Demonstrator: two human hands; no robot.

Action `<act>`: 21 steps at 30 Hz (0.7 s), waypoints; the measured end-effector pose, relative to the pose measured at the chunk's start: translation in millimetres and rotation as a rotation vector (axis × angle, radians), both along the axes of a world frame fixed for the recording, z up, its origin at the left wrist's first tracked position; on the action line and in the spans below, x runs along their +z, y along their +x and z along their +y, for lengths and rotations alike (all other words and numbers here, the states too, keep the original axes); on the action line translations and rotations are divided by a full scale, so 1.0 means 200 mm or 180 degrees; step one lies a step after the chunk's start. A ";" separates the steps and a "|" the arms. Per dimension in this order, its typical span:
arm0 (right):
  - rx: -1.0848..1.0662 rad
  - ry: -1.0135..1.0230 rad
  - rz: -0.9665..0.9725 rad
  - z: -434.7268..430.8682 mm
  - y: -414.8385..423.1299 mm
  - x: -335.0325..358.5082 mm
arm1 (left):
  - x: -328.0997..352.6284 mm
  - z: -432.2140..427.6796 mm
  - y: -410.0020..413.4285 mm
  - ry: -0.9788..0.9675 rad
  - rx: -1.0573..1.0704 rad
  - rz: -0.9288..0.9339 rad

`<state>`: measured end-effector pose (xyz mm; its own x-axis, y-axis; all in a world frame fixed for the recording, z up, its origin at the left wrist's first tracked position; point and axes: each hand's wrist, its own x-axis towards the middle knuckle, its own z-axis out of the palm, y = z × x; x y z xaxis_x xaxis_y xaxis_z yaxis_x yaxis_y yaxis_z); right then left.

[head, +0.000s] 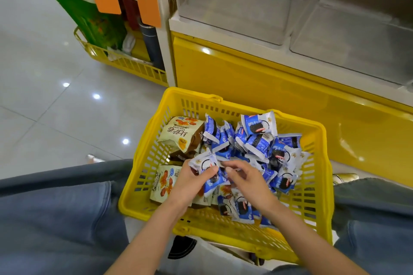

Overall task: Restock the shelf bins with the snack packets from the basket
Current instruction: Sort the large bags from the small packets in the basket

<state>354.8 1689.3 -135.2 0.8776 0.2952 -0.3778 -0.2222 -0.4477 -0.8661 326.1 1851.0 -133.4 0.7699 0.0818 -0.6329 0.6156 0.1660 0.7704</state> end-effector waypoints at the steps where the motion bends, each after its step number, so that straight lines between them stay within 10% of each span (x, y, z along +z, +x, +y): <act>1: 0.0066 -0.0290 -0.0075 -0.03 0.01 -0.04 | 0.00 0.01 0.00 0.0048 0.0063 0.0006; 12: 0.1666 -0.2374 0.0484 -0.07 -0.13 -0.41 | 0.00 0.06 -0.03 0.0184 0.0380 -0.0060; 21: 0.0144 -0.1312 -0.0174 -0.05 0.00 -0.01 | -0.03 0.04 -0.02 0.0576 0.0305 0.0002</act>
<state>355.2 1678.8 -137.4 0.8892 0.1676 -0.4257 -0.1532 -0.7677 -0.6222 322.8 1858.7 -138.5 0.7527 0.2671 -0.6018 0.6043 0.0826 0.7925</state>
